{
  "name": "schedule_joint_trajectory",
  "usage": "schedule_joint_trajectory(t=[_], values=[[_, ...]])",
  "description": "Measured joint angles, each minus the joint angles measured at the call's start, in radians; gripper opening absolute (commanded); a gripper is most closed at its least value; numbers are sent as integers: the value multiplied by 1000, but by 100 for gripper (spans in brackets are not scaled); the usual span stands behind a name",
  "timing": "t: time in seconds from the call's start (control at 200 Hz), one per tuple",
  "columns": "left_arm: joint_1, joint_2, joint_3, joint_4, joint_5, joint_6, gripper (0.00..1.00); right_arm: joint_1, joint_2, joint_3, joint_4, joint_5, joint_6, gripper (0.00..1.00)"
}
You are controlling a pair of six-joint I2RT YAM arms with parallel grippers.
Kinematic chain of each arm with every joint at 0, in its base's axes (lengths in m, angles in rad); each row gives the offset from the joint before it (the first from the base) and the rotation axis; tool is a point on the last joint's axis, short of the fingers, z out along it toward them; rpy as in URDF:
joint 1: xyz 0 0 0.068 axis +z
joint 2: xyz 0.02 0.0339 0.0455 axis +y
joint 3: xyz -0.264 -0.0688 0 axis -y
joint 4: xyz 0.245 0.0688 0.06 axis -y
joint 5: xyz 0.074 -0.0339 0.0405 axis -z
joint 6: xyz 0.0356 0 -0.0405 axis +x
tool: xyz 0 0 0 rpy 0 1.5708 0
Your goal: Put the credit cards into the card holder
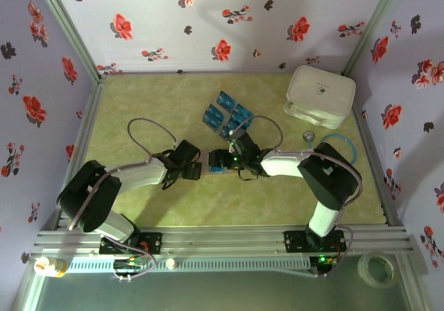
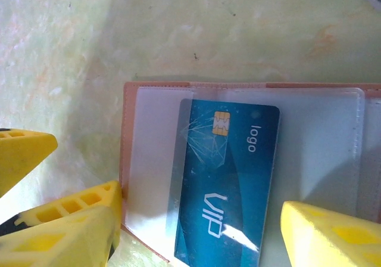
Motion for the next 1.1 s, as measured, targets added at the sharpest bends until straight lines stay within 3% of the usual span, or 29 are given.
schedule_joint_trajectory(t=[0.19,0.345,0.455,0.69,1.1], values=[[0,0,-1,2,0,0,100,-2,-46,35,-98,27,-37,65],[0,0,-2,3,0,0,100,-10,-53,71,-173,58,-74,27],[0,0,-2,4,0,0,100,-18,-42,105,-236,82,-96,15],[0,0,-3,6,0,0,100,-21,0,154,-307,115,-137,5],[0,4,-5,18,0,0,100,-21,75,180,-333,126,-150,4]])
